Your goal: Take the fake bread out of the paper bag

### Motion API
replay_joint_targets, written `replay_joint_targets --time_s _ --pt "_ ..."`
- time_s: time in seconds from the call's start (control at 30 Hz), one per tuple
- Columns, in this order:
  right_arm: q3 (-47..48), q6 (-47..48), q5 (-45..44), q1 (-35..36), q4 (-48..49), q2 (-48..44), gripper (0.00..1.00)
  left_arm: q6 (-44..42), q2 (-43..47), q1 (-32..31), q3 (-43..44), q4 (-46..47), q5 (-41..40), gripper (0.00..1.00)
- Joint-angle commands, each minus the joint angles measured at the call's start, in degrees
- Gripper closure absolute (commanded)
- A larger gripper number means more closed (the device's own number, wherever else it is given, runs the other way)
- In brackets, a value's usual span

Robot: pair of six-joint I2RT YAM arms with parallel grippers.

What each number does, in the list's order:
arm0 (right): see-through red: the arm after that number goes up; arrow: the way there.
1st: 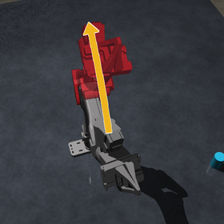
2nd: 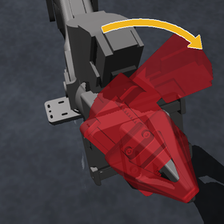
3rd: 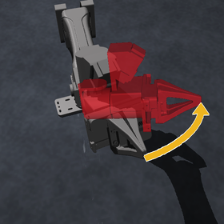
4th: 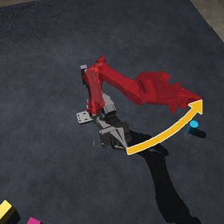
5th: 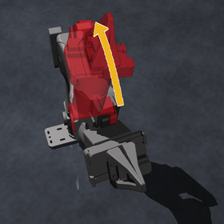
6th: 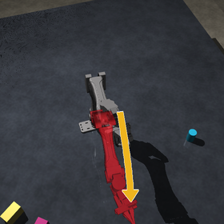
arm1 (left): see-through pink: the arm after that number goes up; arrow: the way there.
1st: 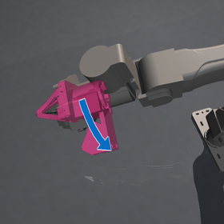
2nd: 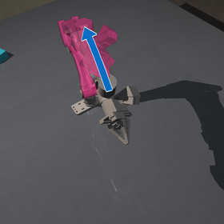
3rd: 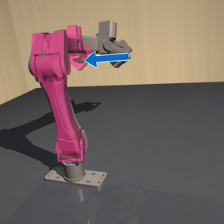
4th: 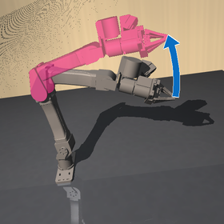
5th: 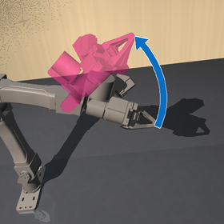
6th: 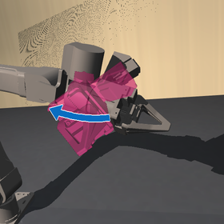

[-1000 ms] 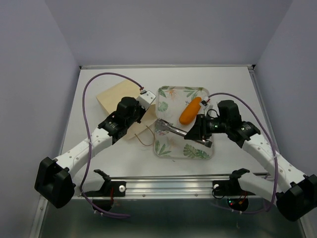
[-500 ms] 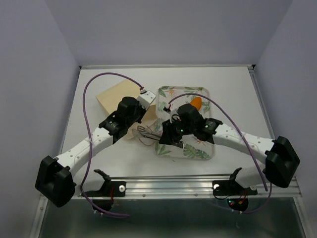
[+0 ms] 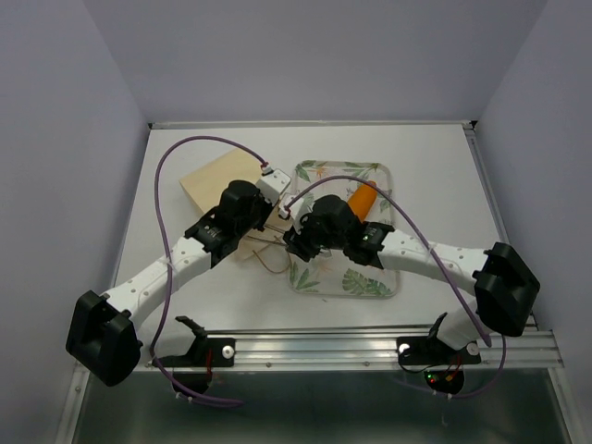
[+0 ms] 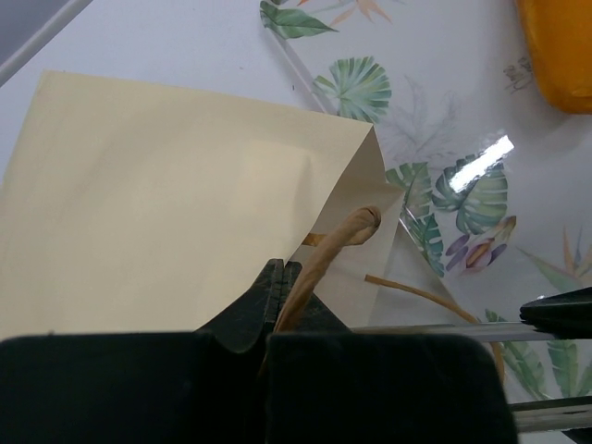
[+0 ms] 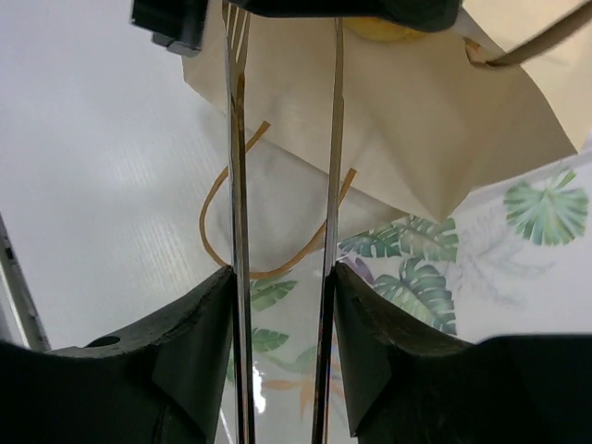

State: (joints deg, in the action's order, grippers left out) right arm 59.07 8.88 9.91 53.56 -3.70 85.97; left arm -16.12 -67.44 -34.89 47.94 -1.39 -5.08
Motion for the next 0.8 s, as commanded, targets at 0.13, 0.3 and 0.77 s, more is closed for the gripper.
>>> replay_joint_targets --time_s 0.13,0.3,0.77 --pt "0.2 12.2 -7.4 2.9 9.2 3.8 0.49 2.1 0.1 -0.3 4.3 -0.5 -0.1 1.0" --pt "0.6 13.3 -9.6 2.9 11.2 6.2 0.47 2.8 -0.8 -0.3 5.8 -2.4 0.2 1.0" --pt "1.2 14.4 -19.1 6.1 17.7 11.9 0.44 4.5 -3.3 -0.3 7.8 -4.6 1.8 1.0"
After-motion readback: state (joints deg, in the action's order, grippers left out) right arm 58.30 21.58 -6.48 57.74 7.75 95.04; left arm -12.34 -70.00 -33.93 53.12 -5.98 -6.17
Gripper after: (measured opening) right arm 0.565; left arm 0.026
